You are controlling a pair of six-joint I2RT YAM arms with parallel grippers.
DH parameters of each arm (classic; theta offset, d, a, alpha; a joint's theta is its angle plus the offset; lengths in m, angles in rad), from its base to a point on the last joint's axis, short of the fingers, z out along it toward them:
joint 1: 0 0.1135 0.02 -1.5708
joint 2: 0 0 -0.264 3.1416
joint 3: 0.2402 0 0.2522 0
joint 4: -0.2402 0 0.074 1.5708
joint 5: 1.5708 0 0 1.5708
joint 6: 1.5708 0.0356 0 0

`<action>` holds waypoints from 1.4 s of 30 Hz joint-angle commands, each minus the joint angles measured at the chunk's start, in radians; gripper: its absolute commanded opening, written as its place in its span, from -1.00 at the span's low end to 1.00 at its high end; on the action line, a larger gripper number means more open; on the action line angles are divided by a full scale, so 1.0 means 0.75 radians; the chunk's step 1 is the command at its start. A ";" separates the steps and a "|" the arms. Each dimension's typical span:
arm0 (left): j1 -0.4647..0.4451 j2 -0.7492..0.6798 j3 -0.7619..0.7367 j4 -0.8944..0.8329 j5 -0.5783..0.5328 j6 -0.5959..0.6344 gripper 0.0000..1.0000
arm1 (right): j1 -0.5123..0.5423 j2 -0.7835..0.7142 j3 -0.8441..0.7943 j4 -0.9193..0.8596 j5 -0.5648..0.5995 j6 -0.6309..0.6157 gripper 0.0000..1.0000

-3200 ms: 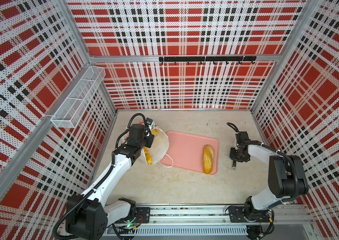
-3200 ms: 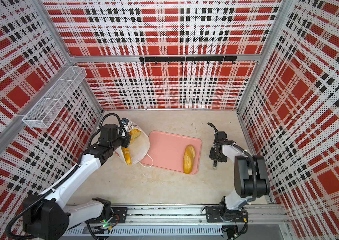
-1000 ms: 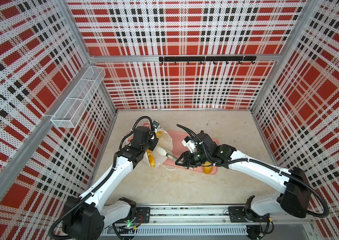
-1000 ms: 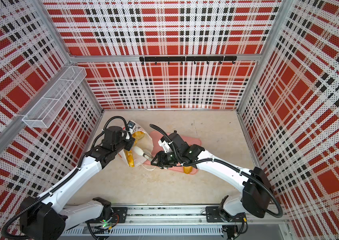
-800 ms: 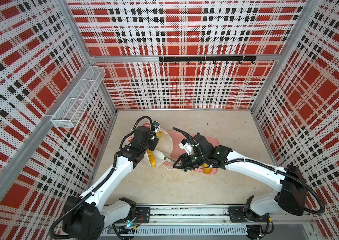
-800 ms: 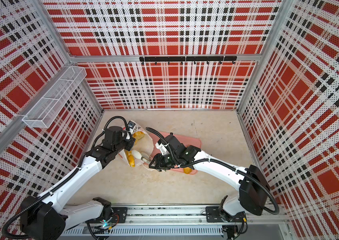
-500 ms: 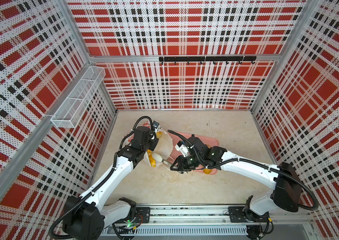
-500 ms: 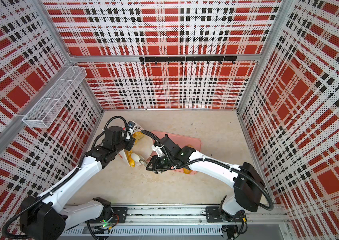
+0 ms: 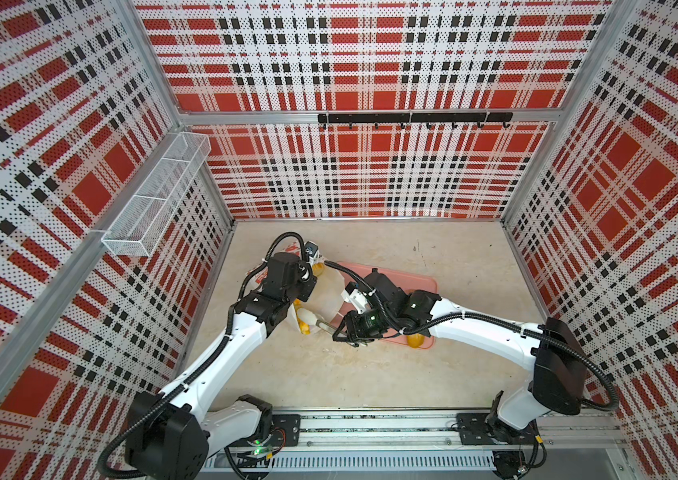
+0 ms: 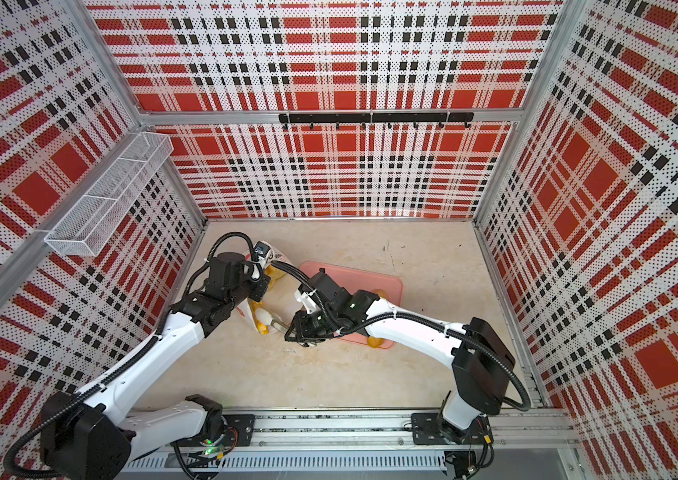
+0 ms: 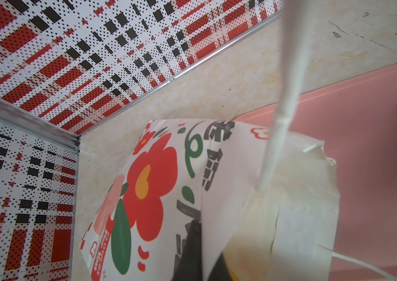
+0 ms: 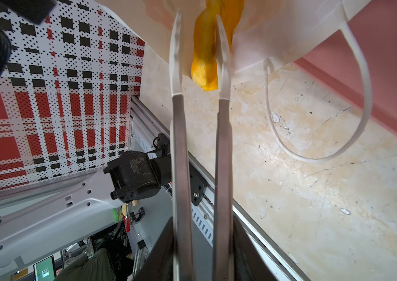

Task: Take the fake bread out of the paper bag
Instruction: 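Insert the tongs into the bag mouth and pinch a yellow bread, then pull the pinched twisted yellow bread out of the bag toward the tray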

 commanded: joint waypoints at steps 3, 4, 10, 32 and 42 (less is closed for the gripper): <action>0.004 -0.016 -0.011 0.055 -0.011 -0.018 -1.00 | 0.025 0.018 0.072 -0.025 0.041 -0.043 -0.22; 0.004 -0.018 -0.011 0.053 -0.012 -0.018 -1.00 | 0.027 0.019 0.078 -0.040 0.049 -0.048 -0.21; 0.004 -0.014 -0.010 0.054 -0.013 -0.019 -1.00 | 0.028 0.037 0.092 -0.090 0.076 -0.076 -0.32; 0.067 0.007 -0.023 0.105 -0.111 -0.083 -1.00 | -0.135 -0.458 -0.368 0.202 0.014 0.056 -1.00; 0.115 0.005 -0.050 0.155 -0.287 -0.119 -1.00 | -0.135 -0.761 -0.646 0.310 0.012 0.187 -1.00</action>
